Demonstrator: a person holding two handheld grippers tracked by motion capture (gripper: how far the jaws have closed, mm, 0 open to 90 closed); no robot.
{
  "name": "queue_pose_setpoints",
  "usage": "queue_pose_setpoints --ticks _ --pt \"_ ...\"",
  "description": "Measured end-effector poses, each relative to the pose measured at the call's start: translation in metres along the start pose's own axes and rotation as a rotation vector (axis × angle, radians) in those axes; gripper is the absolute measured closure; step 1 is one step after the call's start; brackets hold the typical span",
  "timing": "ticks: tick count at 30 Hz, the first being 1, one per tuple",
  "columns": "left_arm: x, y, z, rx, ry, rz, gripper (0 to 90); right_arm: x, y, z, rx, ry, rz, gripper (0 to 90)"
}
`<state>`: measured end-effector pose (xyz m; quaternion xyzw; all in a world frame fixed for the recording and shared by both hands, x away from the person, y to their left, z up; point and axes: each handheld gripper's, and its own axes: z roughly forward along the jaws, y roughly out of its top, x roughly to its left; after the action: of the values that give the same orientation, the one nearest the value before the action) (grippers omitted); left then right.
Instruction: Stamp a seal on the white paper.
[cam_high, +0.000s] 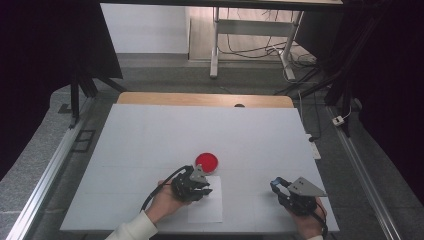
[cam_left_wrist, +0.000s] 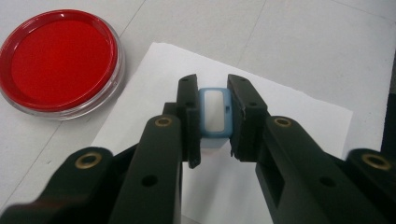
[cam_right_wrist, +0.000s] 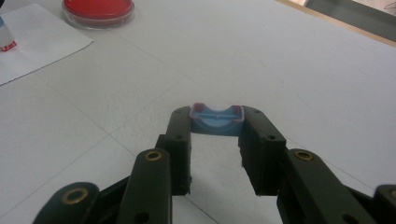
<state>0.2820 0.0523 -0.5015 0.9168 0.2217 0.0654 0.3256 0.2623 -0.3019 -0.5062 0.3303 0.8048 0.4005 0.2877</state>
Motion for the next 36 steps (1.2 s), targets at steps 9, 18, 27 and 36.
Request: queue_pose_setpoints --ticks 9,18,27,36 --pt "-0.0015 0.0009 0.0001 0.010 0.009 0.009 76.3 0.0002 0.0006 -0.0005 0.000 0.000 -0.004 64.5" --pt "-0.0026 0.0024 0.0004 0.021 0.016 0.014 76.4 0.0007 0.0014 -0.0002 0.000 0.000 -0.005 64.5" --pt "-0.0063 0.0020 0.0006 0.019 0.036 0.027 76.5 0.0011 0.0017 -0.0003 0.001 0.001 -0.005 64.5" --pt "-0.0067 0.0000 0.0007 0.008 0.040 0.024 76.5 0.0013 0.0018 0.0002 0.003 0.001 -0.008 64.5"
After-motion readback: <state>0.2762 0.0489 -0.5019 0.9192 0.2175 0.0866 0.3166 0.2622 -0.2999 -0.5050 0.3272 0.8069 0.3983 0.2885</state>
